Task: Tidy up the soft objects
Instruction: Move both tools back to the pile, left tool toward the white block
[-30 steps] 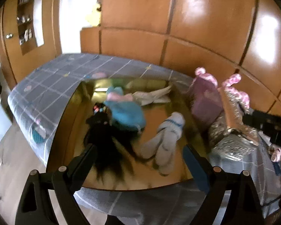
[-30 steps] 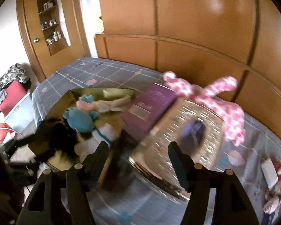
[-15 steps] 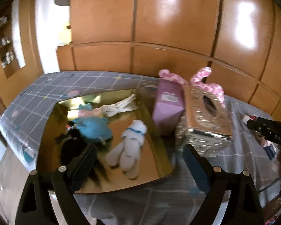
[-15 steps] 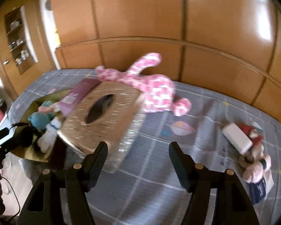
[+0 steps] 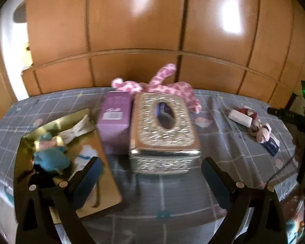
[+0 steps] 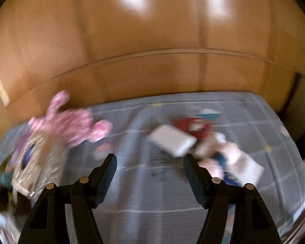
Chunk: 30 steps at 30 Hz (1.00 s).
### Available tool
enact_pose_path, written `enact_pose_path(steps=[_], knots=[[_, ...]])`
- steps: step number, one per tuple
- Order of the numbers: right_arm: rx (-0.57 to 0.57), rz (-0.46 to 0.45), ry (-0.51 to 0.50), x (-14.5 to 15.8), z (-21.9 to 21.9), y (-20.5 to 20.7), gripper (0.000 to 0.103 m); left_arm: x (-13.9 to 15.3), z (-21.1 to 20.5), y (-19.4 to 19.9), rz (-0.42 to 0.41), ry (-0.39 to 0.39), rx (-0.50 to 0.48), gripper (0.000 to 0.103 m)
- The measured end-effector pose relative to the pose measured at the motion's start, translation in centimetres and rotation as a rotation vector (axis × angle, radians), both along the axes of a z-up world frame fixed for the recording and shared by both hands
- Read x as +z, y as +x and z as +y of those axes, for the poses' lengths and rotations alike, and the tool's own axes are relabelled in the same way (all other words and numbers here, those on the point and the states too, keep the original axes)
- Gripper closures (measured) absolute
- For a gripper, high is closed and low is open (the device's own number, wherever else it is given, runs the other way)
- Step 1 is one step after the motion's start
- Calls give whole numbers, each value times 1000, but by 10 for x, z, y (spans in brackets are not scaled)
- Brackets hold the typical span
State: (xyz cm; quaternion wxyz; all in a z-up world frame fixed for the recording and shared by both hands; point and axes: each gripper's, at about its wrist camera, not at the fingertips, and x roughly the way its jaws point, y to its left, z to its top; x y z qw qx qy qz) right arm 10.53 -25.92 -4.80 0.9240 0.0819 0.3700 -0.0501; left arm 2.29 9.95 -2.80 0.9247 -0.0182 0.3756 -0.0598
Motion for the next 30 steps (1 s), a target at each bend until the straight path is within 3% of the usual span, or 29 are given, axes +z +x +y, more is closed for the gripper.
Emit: enact_pose_path(steps=[7,11,15,21,30], knots=[[-337,-16,54,-18,-100,-14,34,4,-64,20,6,52,-171,5],[-462,-16,204,-37,-139,-30,31,-2,-99,42,78,20,-245,9],[-482,-60,286,-35,-150,-38,30,-19,-136,76,201,-61,-294,17],[-437,-67,329,-36,-145,-35,30,-39,-191,123,344,-155,-322,17],[-370,-74,415,-42,-144,-32,30,-68,-265,195,506,-233,-311,12]])
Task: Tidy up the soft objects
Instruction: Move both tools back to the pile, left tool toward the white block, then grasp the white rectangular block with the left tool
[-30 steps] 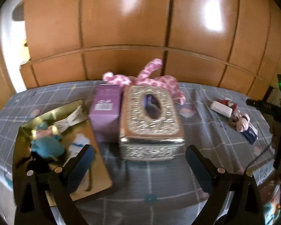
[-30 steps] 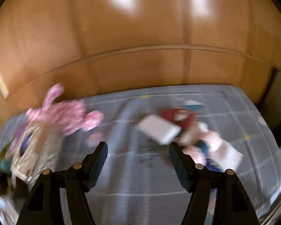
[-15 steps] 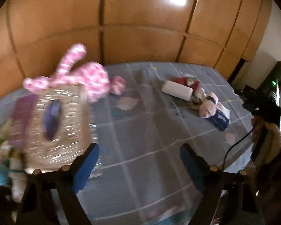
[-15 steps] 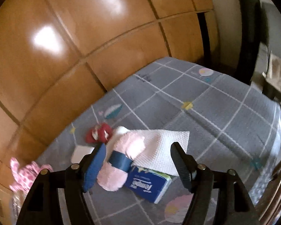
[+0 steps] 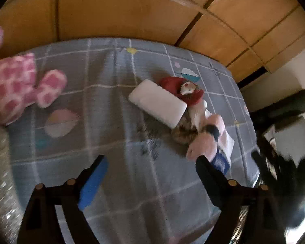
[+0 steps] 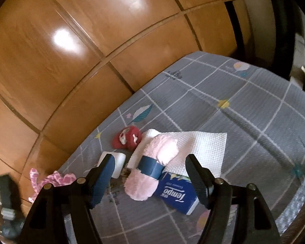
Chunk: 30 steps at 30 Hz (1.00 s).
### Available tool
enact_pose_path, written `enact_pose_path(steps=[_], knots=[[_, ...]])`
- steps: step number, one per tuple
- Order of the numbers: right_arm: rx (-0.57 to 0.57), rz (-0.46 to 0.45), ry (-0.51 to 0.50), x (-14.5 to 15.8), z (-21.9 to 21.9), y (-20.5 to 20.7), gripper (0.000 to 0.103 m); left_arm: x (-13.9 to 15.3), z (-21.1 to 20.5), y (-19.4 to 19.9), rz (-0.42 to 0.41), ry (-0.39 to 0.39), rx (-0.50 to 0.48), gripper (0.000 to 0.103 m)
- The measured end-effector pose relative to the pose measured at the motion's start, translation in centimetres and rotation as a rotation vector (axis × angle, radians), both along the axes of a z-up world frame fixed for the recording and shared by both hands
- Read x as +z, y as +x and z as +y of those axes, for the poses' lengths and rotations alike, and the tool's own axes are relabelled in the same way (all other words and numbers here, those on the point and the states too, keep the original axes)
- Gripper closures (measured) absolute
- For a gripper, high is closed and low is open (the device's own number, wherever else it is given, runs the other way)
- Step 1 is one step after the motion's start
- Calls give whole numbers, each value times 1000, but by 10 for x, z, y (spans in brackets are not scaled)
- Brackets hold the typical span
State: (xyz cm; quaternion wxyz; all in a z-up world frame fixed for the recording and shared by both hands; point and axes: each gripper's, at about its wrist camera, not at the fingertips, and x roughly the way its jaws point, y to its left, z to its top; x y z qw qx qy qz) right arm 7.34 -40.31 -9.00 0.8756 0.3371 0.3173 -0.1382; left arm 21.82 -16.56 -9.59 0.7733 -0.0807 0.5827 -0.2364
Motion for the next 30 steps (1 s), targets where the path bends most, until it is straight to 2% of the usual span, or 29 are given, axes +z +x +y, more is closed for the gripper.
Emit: enact_pose_path(steps=[4,11,20,22,23,24,25,27,29,30], knots=[[33,-17,55,-3,-1,2,30,-16,-26,30,59,4,25,11],[79,-54,134,-8,-2,4,30,-46,-56,77,196,11,124,9],[87,-97,239,-13,-8,1,30,-62,-76,99,246,41,181,5],[83,-100,251,-13,-9,1,30,-61,-78,99,237,55,171,8],[83,-102,254,-13,-9,1,30,-60,-79,98,225,63,159,17],[82,-104,257,-13,-9,0,30,-58,-77,95,195,85,149,35],[82,-105,259,-13,-9,0,30,-56,-75,95,172,100,138,44],[82,-103,258,-13,-9,0,30,-51,-67,92,132,107,108,61],[84,-103,258,-13,-9,0,30,-48,-49,87,127,80,93,75],[85,-103,256,-13,-9,0,30,-46,-40,83,115,93,86,75]])
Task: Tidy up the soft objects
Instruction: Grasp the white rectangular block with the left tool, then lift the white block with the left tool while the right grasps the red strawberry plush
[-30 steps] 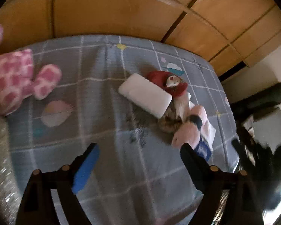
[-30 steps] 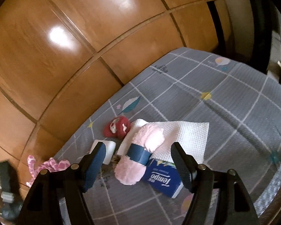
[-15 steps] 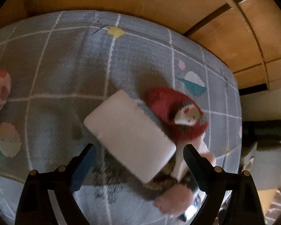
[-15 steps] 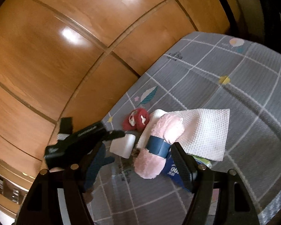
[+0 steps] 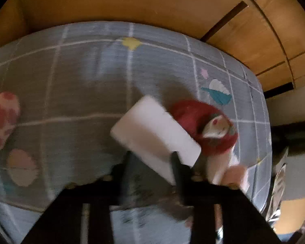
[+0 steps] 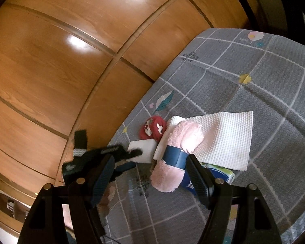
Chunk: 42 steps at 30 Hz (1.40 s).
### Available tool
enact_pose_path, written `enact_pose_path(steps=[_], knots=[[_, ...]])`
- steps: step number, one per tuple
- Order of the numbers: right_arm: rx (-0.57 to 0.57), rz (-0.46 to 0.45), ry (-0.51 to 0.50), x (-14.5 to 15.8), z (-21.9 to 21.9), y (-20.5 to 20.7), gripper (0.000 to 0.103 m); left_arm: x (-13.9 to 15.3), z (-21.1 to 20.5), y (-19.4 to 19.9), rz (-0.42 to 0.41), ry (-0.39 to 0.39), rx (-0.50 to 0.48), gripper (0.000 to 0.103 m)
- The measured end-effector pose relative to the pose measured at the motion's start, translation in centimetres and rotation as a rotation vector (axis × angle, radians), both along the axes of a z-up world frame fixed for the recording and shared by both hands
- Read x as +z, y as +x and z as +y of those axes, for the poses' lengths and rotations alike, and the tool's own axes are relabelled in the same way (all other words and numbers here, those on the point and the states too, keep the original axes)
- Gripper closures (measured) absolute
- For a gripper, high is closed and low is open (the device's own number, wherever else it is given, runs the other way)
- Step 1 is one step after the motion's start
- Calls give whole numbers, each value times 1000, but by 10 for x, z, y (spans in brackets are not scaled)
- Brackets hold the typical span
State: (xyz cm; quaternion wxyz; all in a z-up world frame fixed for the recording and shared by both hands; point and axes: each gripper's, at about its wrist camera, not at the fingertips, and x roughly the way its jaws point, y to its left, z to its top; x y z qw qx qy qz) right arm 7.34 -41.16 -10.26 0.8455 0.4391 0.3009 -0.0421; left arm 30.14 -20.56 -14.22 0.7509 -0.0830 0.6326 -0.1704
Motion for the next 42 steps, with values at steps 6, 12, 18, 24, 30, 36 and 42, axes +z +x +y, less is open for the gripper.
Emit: enact_pose_path(steps=[6,12,18,24,30,36,42], knots=[[-9,12,-10,-1,0,0,30,3,39,-11,14,-1,1,76],[-23,33,-20,-2,0,0,30,10,48,-11,62,-107,78,45],[-20,37,-15,-3,0,1,30,8,4,6,80,-105,104,36],[-21,22,19,-5,-2,0,30,3,-37,23,47,44,62,36],[-8,5,52,-6,-3,-1,30,-4,-67,36,56,163,25,22],[-3,-4,82,-9,-5,-2,30,-7,-82,45,93,213,49,13],[-1,-5,81,-9,-4,-3,30,-20,-101,43,10,283,-10,23]])
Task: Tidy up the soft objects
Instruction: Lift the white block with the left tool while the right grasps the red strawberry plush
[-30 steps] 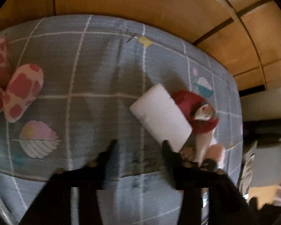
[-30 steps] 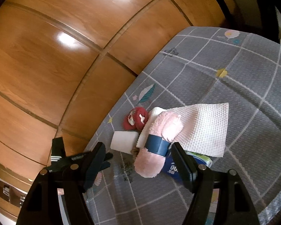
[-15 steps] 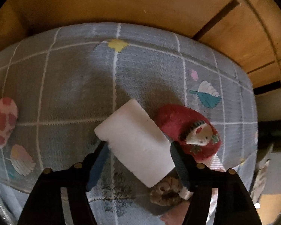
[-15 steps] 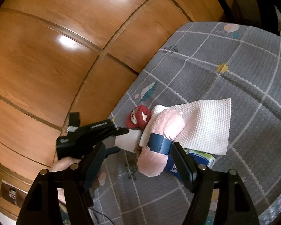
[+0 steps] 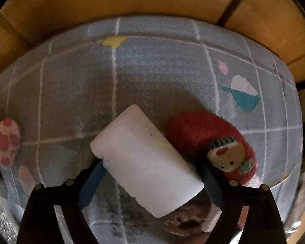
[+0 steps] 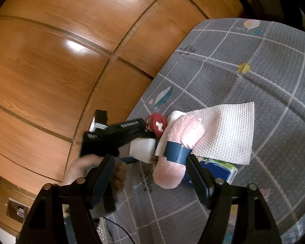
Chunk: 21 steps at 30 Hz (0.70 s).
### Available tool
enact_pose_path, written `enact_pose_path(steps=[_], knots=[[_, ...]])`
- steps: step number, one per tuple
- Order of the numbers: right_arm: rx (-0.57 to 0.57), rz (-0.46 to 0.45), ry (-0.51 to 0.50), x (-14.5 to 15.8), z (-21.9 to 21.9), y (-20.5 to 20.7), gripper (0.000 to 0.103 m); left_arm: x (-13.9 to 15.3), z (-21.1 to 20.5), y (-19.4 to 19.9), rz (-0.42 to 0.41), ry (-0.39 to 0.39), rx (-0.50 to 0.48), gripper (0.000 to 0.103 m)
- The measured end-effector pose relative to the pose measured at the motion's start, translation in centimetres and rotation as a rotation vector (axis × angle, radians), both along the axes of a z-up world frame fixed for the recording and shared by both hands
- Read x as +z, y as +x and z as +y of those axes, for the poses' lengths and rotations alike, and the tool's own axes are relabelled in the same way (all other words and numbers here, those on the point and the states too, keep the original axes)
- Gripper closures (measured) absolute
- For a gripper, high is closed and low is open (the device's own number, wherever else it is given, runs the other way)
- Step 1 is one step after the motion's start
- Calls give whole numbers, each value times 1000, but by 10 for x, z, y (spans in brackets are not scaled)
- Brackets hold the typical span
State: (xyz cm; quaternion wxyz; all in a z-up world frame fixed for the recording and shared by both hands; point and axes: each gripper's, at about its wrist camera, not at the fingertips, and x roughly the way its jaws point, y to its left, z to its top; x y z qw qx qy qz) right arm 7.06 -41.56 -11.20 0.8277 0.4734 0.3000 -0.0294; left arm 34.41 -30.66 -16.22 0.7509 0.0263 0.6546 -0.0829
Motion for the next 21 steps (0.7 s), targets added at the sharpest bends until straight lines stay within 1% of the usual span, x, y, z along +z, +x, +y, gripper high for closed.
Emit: enact_pose_path(steps=[1,2,3,5,7,10,13,15,17,18,21], knots=[[0,0,-1,0,0,0,30,1,0,-4,-23,3,-25,25],[0,0,-5,0,0,0,30,3,1,-6,-40,-11,-35,28],[1,1,-10,1,0,0,30,7,6,-8,-56,-40,-47,28],[4,3,-12,0,1,1,30,11,17,-11,-61,-91,-56,28],[1,5,-12,0,1,1,30,19,31,-16,-87,-124,-65,28],[-5,10,-9,-1,0,1,30,34,51,-30,-141,-142,-110,29],[-6,27,-9,-3,0,2,30,47,77,-53,-214,-138,-162,29],[-4,44,-27,-3,1,5,30,52,95,-70,-247,-140,-185,29],[-1,64,-48,-3,3,7,30,48,110,-95,-261,-147,-203,29],[6,80,-63,-3,5,9,30,47,125,-104,-263,-142,-211,29],[78,159,-167,-2,17,25,30,35,135,-130,-252,-131,-228,29]])
